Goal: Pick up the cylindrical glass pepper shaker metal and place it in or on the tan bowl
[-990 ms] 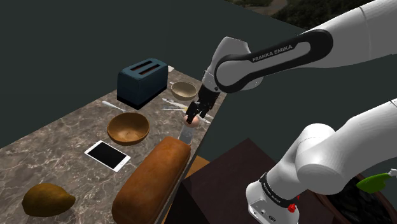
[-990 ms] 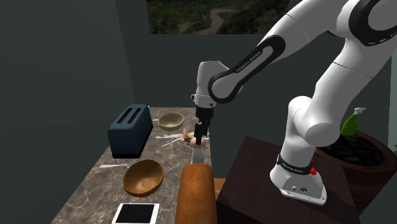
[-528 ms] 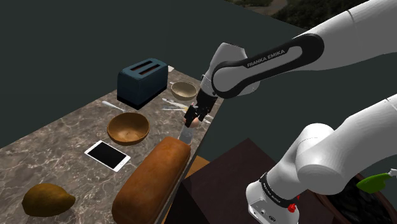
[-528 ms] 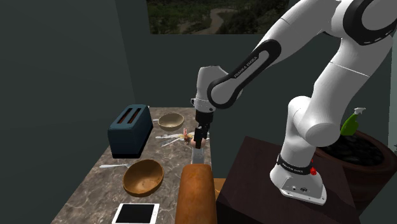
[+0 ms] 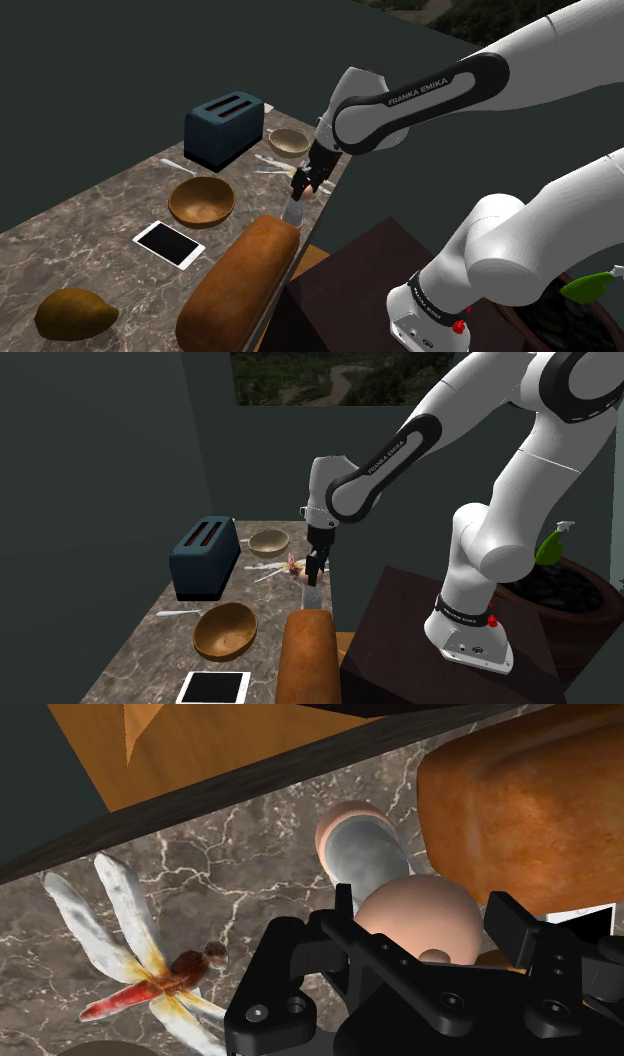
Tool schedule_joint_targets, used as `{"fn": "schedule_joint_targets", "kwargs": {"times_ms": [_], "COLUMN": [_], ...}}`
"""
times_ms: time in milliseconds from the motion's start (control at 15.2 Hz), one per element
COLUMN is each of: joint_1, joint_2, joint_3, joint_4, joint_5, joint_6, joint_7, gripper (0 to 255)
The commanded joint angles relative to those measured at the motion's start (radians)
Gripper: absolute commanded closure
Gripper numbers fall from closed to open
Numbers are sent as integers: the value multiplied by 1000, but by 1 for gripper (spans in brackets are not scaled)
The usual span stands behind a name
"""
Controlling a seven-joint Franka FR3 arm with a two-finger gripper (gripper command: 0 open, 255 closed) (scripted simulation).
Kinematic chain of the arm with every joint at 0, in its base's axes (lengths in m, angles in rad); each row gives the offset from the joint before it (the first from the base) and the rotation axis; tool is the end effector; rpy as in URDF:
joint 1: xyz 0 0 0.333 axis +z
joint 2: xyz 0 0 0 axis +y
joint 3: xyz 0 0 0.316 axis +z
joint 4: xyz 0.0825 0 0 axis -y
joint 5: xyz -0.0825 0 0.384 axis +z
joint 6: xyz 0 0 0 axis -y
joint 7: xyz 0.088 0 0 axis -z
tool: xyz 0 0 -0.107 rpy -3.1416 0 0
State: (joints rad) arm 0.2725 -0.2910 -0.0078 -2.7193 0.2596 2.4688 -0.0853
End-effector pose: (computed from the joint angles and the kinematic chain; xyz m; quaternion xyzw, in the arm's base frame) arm 0.3806 0.1028 0.3196 -0.9935 -0.0747 -0.0124 0.0853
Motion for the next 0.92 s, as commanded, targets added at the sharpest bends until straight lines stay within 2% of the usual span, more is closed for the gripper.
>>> {"fn": "schedule_joint_targets", "kwargs": {"times_ms": [0,264,858], "joint_1": [0,0,-16], "joint_2": [0,0,-100], "joint_3": [0,0,5], "joint_4": [0,0,50], "joint_5": [0,0,-37], "joint_6": [0,0,-148], "joint_7": [0,0,40], "gripper": [255,255,255]}}
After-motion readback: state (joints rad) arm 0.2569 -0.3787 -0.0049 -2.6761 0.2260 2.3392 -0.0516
